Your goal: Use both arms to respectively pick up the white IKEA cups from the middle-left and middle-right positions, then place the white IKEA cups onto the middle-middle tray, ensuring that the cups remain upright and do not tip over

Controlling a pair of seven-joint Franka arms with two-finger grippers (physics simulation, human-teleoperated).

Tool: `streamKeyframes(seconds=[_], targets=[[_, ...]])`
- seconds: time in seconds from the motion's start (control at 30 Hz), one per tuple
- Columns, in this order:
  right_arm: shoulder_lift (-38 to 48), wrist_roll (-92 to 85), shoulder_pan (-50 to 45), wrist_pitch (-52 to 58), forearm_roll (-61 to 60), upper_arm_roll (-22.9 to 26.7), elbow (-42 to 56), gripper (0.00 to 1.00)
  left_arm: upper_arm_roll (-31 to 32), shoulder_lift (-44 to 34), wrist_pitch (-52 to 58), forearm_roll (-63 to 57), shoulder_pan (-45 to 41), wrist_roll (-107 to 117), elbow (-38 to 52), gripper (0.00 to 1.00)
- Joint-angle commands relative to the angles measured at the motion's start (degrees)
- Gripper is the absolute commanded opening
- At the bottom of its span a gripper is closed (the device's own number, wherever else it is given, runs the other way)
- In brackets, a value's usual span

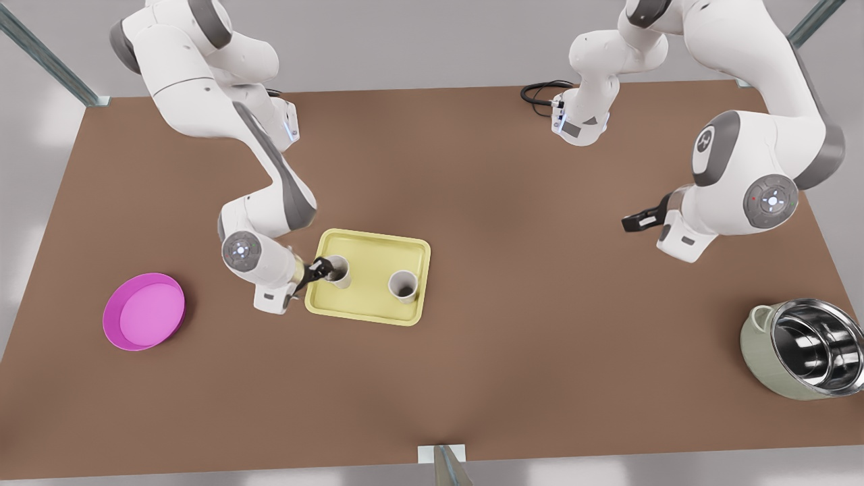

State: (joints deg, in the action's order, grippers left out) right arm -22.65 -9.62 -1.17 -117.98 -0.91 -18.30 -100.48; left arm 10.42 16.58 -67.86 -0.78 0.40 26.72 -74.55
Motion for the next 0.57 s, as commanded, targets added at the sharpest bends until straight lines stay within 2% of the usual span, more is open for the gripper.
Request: streamKeyframes(seconds=[0.0,0.1,0.17,0.3,0.4,0.53], targets=[[-0.7,-0.1,1.5,8.3,-0.3,1.6,1.3,1.00,0.1,0.1,2.1,0.2,0.3,-17.0,0.8,1.00],[-1.3,1.2,1.8,8.3,0.0,11.3,5.6,1.00,0.1,0.1,2.2,0.3,-0.1,-16.4,0.7,1.00],[3.2,1.1,2.7,8.8,1.0,13.3,6.7,1.00,0.2,0.1,2.4,0.3,-0.1,-16.4,0.7,1.00],[10.2,6.2,2.6,27.9,3.4,13.5,16.3,1.00,0.2,0.2,3.9,0.4,-0.1,-16.4,0.5,1.00],[14.7,7.7,2.6,32.1,4.1,13.6,16.2,1.00,0.2,0.4,3.9,0.3,-0.1,-16.4,0.6,1.00],[14.8,7.1,2.8,32.5,3.8,13.5,16.0,1.00,0.2,0.4,3.9,0.3,-0.1,-16.4,0.5,1.00]])
